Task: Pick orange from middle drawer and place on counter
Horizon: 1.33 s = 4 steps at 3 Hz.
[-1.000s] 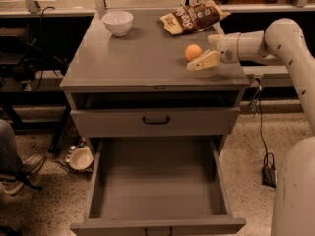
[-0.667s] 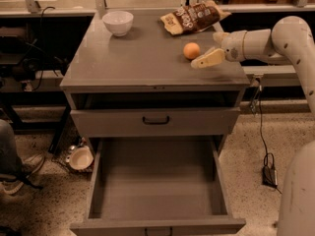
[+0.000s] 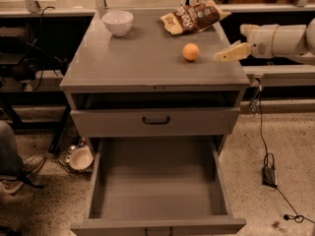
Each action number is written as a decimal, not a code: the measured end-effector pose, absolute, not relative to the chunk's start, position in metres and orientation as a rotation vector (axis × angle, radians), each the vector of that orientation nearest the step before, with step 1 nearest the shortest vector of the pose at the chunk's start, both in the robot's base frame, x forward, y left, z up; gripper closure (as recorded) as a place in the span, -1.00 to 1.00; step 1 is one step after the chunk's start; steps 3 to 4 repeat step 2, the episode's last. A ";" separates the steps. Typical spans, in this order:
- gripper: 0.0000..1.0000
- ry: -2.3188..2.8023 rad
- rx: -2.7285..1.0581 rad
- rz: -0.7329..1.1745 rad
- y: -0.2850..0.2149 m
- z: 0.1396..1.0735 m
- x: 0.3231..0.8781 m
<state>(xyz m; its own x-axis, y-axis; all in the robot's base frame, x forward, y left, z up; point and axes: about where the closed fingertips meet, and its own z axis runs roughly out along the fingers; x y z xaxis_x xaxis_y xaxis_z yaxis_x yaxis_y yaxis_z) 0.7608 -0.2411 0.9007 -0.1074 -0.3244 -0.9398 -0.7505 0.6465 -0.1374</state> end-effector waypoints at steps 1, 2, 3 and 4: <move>-1.00 1.705 -0.837 0.362 -0.292 0.931 0.741; -1.00 1.681 -0.812 0.262 -0.338 0.977 0.729; -1.00 1.681 -0.812 0.262 -0.338 0.977 0.729; -1.00 1.681 -0.812 0.262 -0.338 0.977 0.729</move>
Offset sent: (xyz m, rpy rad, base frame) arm -0.0435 -0.1695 0.1506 -0.1056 -0.1911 -0.2310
